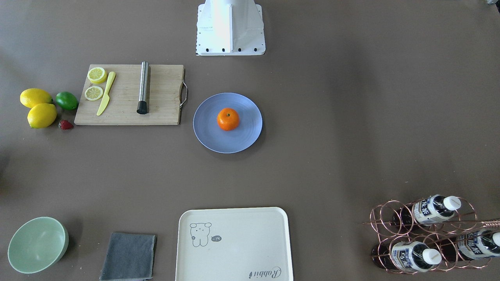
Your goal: Pick orange to plate
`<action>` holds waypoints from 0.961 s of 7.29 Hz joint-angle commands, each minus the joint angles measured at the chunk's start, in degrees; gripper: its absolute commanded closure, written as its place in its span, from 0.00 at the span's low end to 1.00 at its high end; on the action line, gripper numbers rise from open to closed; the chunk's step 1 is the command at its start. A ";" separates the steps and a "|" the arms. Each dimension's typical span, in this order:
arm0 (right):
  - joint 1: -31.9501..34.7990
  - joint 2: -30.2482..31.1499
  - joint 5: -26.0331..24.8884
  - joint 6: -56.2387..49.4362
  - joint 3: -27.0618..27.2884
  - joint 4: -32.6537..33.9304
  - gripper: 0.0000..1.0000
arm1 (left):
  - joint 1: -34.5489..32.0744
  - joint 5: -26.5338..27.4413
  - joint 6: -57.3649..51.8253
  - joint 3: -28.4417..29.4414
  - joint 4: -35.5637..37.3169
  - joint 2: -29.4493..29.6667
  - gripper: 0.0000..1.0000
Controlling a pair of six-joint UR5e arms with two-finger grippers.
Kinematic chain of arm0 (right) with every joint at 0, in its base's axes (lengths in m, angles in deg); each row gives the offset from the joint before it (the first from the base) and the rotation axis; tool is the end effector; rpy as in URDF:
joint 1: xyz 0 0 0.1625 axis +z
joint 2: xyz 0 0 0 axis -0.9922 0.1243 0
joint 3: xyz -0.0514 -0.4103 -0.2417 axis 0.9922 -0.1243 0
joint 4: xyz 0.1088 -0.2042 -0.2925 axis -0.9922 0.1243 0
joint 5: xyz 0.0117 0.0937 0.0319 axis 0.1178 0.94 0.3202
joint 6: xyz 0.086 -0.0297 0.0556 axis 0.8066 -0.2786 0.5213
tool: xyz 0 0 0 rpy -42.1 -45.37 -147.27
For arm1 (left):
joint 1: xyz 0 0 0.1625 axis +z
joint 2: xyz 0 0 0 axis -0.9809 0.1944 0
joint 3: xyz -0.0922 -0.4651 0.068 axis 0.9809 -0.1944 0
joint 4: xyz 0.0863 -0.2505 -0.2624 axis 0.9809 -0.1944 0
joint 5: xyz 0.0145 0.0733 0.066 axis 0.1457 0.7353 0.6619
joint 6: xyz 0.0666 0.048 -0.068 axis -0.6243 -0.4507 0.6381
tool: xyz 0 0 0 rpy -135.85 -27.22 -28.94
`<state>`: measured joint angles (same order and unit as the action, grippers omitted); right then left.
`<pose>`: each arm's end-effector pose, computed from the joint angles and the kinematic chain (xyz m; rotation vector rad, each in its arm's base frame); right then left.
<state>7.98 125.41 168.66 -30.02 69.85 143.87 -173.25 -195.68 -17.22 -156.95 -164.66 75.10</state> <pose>0.0635 -0.4034 0.7065 0.1214 -0.7840 -0.2876 -0.0846 -0.3795 0.6992 0.0375 0.8286 0.0815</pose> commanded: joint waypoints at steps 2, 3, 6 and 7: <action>0.13 0.08 -1.42 -0.25 0.03 0.24 0.00 | -0.02 0.22 -0.19 0.13 -0.16 -0.03 0.03; 0.22 0.17 -2.38 -0.34 0.12 0.24 0.00 | -0.11 0.05 -0.02 0.13 -0.16 -0.46 0.03; 0.13 0.17 -2.57 -0.34 0.12 0.24 0.00 | -0.11 0.40 7.97 -0.57 -0.76 -0.64 0.03; 0.22 0.26 -2.57 -0.34 0.12 0.24 0.00 | -0.11 0.66 8.24 -0.31 -2.86 -1.17 0.03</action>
<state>8.13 125.61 166.12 -30.36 69.96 144.11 -173.36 -195.34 -10.48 -157.38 -165.68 74.40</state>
